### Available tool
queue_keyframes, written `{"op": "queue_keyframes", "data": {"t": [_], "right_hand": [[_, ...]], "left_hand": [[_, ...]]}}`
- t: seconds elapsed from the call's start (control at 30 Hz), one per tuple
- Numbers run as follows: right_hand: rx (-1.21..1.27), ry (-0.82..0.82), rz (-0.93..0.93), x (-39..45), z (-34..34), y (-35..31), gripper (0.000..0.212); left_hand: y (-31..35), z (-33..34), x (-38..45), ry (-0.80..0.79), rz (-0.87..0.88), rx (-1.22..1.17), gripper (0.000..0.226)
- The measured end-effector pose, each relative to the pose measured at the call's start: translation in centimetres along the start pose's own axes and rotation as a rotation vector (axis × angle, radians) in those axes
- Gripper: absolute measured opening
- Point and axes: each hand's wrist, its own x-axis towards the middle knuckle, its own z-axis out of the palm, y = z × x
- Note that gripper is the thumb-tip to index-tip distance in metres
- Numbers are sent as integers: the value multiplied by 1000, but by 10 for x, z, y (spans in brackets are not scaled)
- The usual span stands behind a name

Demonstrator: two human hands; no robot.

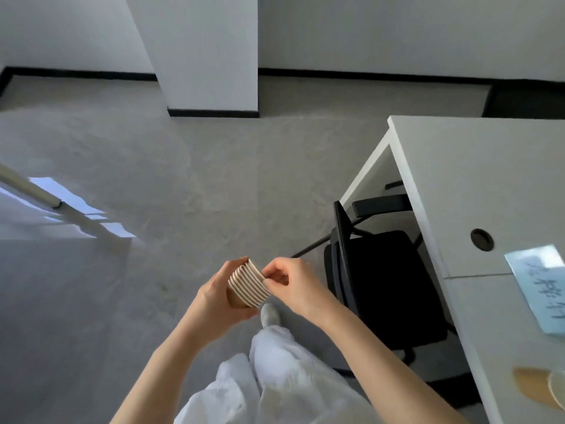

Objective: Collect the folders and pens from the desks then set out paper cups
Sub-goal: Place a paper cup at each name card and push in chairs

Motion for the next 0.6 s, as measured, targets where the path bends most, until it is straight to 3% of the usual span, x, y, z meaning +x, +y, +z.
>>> {"op": "queue_keyframes", "data": {"t": [0.23, 0.6], "right_hand": [[65, 155, 46, 112, -47, -4, 11], [134, 433, 97, 292, -199, -28, 9]], "left_hand": [[6, -38, 125, -45, 34, 33, 86], [69, -104, 345, 17, 24, 30, 87]]}}
